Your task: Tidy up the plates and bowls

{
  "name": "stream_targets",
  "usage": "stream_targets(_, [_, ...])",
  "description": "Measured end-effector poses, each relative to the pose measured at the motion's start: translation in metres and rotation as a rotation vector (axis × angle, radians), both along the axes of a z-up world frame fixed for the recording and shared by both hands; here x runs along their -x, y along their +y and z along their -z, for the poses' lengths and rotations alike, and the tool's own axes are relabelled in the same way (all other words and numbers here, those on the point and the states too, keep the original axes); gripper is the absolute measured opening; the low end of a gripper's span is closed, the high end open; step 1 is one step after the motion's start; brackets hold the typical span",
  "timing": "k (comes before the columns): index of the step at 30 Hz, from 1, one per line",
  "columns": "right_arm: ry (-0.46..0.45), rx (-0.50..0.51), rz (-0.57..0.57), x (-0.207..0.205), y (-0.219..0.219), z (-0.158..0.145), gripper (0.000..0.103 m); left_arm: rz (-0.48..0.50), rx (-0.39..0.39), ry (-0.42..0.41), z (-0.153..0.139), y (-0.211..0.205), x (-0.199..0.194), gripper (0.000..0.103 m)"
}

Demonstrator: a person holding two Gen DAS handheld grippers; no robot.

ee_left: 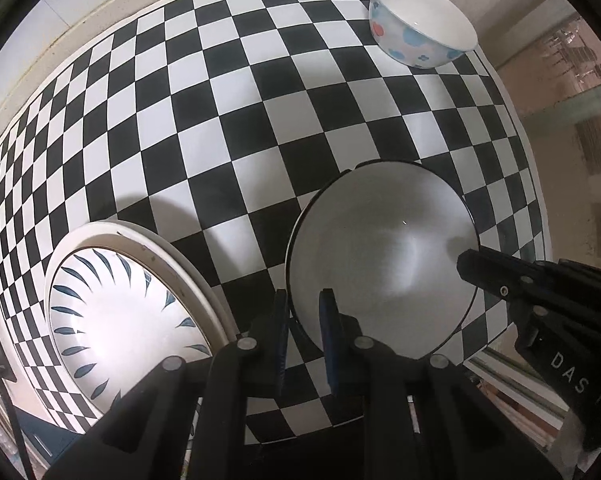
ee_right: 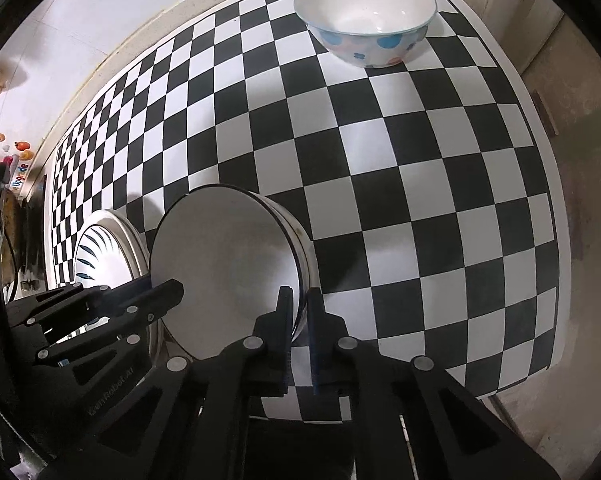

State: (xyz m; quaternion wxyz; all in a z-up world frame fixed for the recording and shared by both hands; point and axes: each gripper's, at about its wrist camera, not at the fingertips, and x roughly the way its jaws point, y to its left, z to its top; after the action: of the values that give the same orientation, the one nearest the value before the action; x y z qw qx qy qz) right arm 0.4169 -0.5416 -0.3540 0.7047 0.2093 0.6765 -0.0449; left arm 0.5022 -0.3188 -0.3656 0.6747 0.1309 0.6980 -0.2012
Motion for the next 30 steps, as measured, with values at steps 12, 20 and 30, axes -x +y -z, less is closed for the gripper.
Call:
stream_targets(12, [0.003,0.023,-0.027,-0.001,0.005,0.001,0.008,-0.028,-0.001,0.010,-0.003,0.001,-0.002,0.013])
stream_targets(20, [0.004,-0.008,-0.020,-0.002,-0.001,0.002,0.008,-0.050,-0.003,0.012,-0.005,0.003,0.000,0.014])
stream_targets(30, [-0.019,-0.055,-0.017,0.001,-0.019,-0.013,0.030,-0.023,0.042,-0.097,-0.055,0.010,0.012,0.028])
